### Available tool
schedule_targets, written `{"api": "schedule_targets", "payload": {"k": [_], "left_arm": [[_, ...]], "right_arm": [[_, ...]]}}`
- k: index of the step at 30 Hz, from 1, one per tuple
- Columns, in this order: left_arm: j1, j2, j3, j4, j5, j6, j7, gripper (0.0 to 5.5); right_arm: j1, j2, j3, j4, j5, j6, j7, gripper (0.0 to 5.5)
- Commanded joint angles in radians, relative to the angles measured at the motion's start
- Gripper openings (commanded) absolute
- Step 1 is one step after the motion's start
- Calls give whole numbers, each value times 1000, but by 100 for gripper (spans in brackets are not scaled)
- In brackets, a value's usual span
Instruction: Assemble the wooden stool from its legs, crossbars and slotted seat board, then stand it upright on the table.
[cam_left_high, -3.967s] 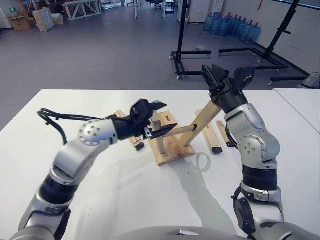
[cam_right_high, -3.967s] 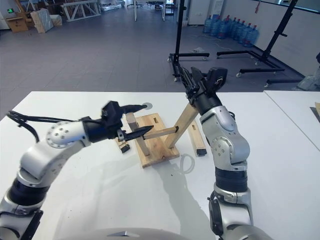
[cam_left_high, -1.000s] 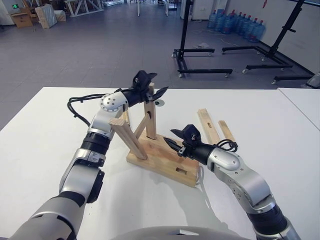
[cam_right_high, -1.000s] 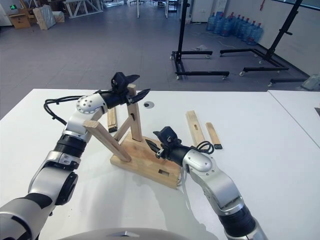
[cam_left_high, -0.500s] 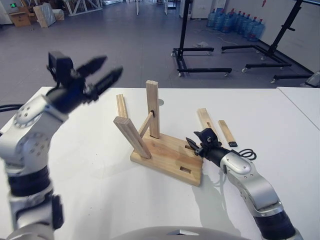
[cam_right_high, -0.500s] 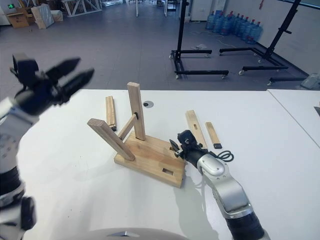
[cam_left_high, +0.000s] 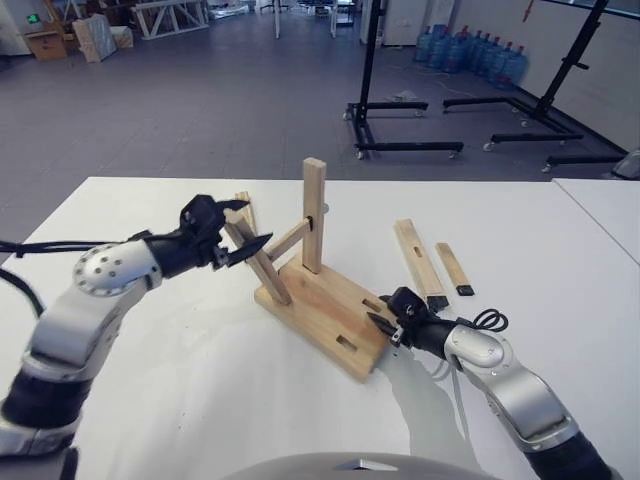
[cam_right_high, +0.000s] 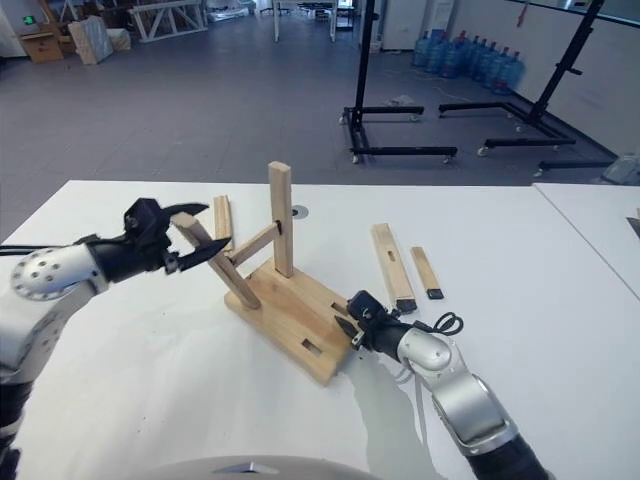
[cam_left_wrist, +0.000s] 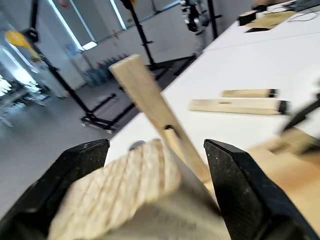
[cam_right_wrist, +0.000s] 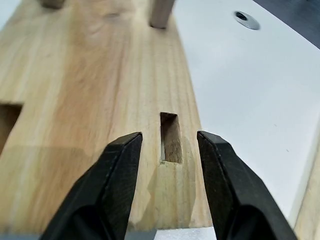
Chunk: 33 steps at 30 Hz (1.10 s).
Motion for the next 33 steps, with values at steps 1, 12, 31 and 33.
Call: {"api": "schedule_targets", "payload": {"k": [1,12,31,33], "left_arm": [[-121,-116,-83,120,122,-95,62,341],[-239,-418,-246,315,254,-137,127,341],[-360,-417,97,227,155,59,289,341],[-345,-396,144,296,175,70,335,341]], "right_arm": [[57,-79,90,10,-43,53,79,205],[32,-14,86,-25,7,-31,109,205],[-121,293,-180,152,2,-129,-214,205],[-127,306,-212,168,-3,-138,-245,205]]}}
